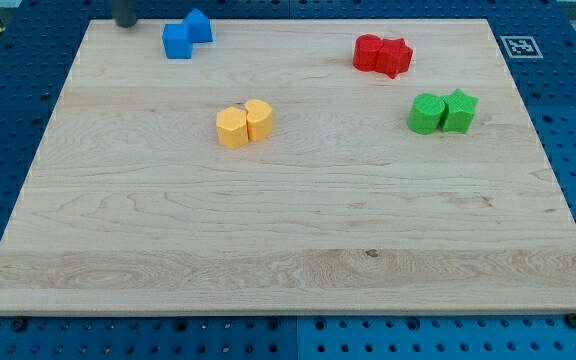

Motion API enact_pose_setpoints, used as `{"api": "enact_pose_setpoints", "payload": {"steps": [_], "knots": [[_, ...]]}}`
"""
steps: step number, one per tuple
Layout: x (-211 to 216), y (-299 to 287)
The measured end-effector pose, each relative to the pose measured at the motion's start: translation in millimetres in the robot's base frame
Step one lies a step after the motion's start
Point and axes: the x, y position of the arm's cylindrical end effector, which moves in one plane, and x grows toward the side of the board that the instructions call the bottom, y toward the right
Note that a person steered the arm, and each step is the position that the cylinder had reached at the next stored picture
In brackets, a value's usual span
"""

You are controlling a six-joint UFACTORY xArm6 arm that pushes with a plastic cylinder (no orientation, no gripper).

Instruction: Separate the blue blocks from each other

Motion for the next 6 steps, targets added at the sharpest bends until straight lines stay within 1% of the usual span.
{"api": "enact_pose_setpoints", "payload": {"steps": [2,3,5,6], "knots": [[0.1,58.0],[4.9,73.1],[39.1,73.2],[29.2,67.3]]}}
